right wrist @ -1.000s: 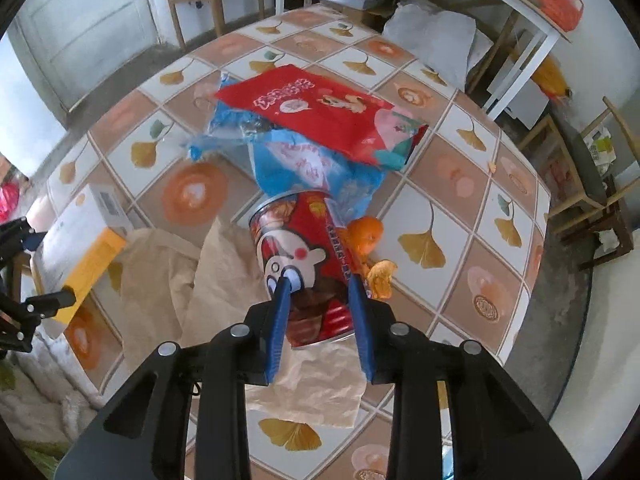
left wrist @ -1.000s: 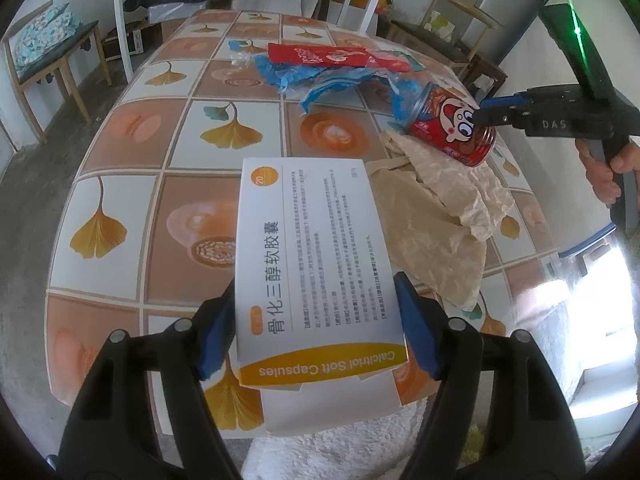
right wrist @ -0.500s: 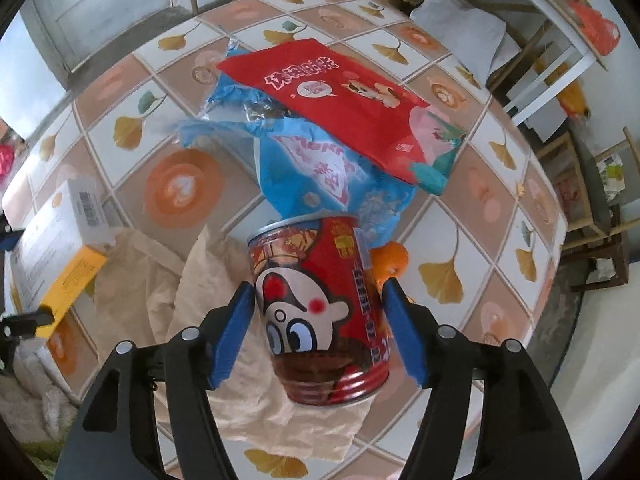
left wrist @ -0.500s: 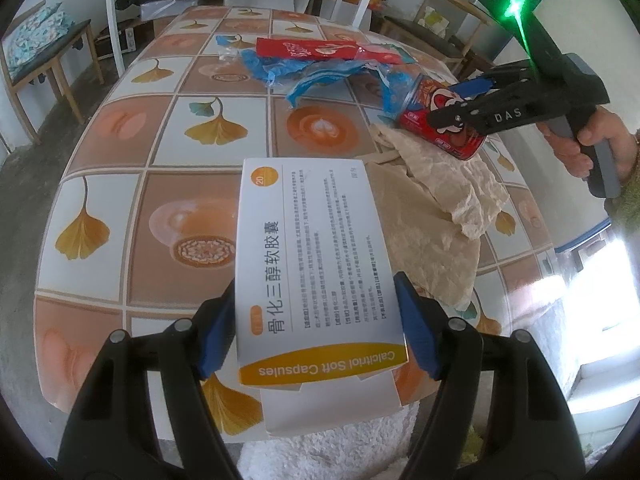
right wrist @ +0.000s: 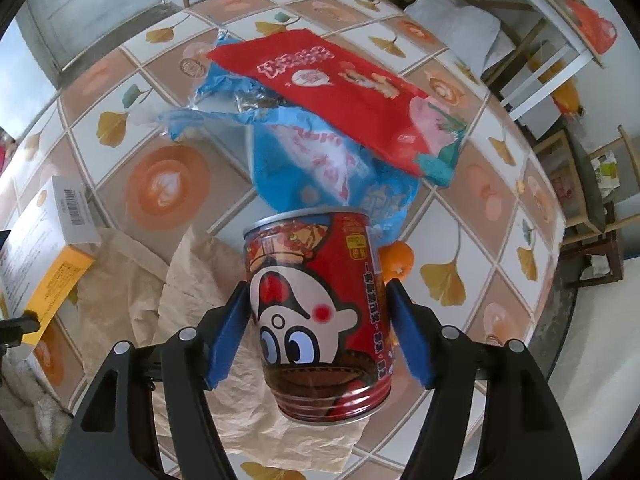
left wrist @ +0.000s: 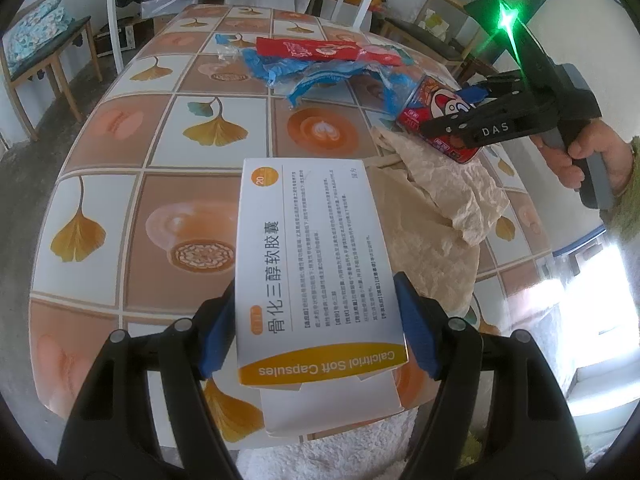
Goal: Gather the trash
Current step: 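Close the right tool on the red-brown can and lift it, then carry the can and medicine box over the blue wastebasket, open right tool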
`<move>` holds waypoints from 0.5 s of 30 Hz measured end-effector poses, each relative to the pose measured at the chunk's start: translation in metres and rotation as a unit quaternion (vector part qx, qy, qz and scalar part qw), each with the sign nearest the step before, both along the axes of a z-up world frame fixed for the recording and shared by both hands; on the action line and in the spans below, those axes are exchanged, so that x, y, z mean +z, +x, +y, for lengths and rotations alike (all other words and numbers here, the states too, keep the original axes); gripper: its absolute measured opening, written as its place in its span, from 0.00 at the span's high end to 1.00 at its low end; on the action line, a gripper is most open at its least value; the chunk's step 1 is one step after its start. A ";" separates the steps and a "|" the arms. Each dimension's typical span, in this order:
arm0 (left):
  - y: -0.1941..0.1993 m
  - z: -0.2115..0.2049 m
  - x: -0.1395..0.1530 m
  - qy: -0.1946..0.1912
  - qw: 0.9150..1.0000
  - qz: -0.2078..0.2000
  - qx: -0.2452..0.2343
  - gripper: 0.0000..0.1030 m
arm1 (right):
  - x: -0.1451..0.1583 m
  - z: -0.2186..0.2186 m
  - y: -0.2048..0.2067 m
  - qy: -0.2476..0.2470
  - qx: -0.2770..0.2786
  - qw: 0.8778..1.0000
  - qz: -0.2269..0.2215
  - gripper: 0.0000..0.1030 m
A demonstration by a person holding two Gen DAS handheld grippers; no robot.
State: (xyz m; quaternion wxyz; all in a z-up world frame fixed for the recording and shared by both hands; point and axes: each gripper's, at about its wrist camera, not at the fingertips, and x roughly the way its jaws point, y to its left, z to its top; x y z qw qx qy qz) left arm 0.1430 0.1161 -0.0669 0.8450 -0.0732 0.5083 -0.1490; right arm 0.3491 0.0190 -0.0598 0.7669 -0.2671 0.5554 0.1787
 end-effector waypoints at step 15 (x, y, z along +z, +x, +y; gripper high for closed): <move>-0.007 0.005 0.019 -0.032 0.999 -0.034 0.010 0.33 | 0.076 -0.064 -0.043 0.140 -0.094 0.983 -0.071 0.36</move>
